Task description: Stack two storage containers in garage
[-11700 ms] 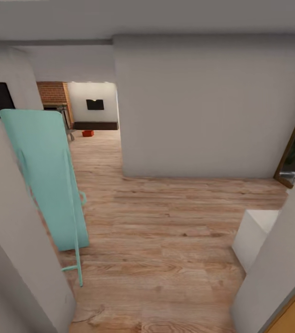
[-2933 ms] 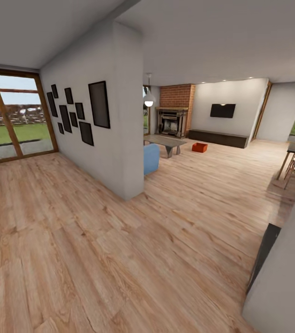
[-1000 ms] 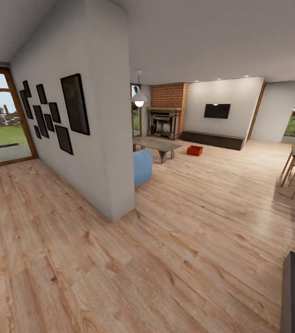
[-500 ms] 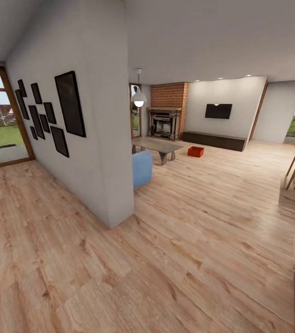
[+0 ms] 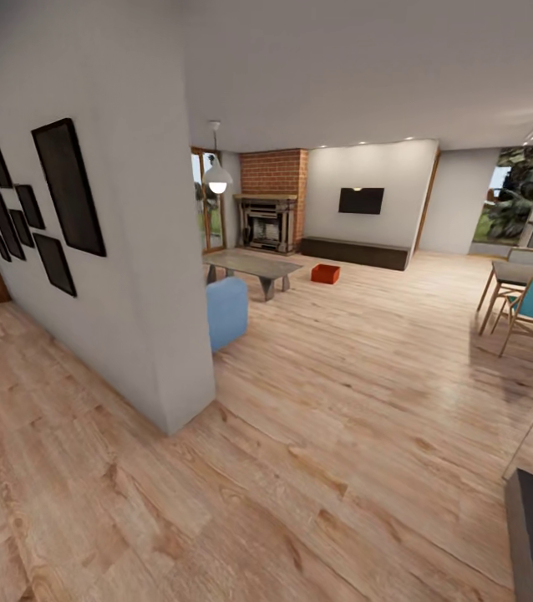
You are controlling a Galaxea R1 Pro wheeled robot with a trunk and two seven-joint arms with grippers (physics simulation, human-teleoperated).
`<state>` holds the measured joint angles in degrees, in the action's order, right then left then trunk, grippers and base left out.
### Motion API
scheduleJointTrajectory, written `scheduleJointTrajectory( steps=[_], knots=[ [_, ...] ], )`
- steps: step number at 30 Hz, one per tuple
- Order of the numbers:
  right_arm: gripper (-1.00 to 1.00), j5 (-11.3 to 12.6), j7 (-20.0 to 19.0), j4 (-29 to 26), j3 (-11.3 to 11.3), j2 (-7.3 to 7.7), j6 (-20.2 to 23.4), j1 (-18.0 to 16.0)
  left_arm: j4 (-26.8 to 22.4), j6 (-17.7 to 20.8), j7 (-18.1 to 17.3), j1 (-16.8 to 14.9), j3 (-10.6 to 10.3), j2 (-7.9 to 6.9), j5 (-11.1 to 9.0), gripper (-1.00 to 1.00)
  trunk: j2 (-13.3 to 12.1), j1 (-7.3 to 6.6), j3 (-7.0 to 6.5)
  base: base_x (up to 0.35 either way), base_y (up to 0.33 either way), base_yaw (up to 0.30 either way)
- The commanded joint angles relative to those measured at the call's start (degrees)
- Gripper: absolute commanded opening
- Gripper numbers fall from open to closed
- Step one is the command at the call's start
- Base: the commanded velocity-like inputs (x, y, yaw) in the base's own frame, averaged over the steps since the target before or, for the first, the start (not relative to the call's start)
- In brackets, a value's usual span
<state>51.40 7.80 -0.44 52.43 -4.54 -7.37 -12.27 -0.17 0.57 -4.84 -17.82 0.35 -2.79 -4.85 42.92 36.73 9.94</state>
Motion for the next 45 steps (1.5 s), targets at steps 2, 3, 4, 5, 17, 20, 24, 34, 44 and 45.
scheduleJointTrajectory(
  steps=[2,3,4,5,17,20,24,34,44,45],
  knots=[
    [1.00,0.46,0.20,0.00,0.48,-0.03,-0.10,-0.04,-0.01,0.05,-0.26,-0.02,0.01,-0.02,-0.51,1.00,0.05,0.04,0.08,0.322,0.000,-0.252],
    [1.00,0.45,0.20,0.00,0.48,-0.03,-0.10,-0.04,-0.01,0.05,-0.26,-0.02,0.01,-0.02,-0.51,1.00,0.05,0.04,0.08,0.322,0.000,-0.227],
    [1.00,0.47,0.20,0.00,0.48,-0.03,-0.10,-0.04,-0.01,0.05,-0.26,-0.02,0.01,-0.02,-0.51,1.00,0.05,0.04,0.08,0.322,0.000,-0.155],
    [1.00,0.48,0.20,0.00,0.48,-0.03,-0.10,-0.04,-0.01,0.05,-0.26,-0.02,0.01,-0.02,-0.51,1.00,0.05,0.04,0.08,0.322,0.000,-0.124],
    [1.00,0.45,0.20,0.00,0.53,-0.04,-0.10,-0.04,-0.01,0.05,-0.26,-0.02,0.01,-0.02,-0.43,1.00,0.05,0.04,0.08,0.322,0.000,-0.021],
    [1.00,0.45,0.20,0.00,0.50,-0.03,-0.10,-0.04,-0.01,0.05,-0.26,-0.02,0.01,-0.02,-0.43,1.00,0.05,0.04,0.08,0.322,0.000,-0.006],
    [1.00,0.46,0.20,0.00,0.50,-0.09,-0.10,-0.04,-0.01,0.05,-0.26,-0.02,0.01,-0.02,-0.42,1.00,0.05,0.04,0.08,0.322,0.000,-0.148],
    [1.00,0.47,0.20,0.00,0.50,-0.09,-0.10,-0.04,-0.01,0.05,-0.26,-0.02,0.01,-0.02,-0.42,1.00,0.05,0.04,0.08,0.322,0.000,-0.241],
    [1.00,0.45,0.20,0.00,0.48,-0.06,-0.10,-0.03,-0.01,0.05,-0.26,-0.02,0.01,-0.02,-0.42,1.00,0.05,0.04,0.08,0.322,0.000,-0.249],
    [1.00,0.45,0.20,0.00,0.48,-0.05,-0.10,-0.03,-0.01,0.05,-0.26,-0.02,0.01,-0.02,-0.42,1.00,0.05,0.04,0.08,0.322,0.000,-0.249]
  ],
)
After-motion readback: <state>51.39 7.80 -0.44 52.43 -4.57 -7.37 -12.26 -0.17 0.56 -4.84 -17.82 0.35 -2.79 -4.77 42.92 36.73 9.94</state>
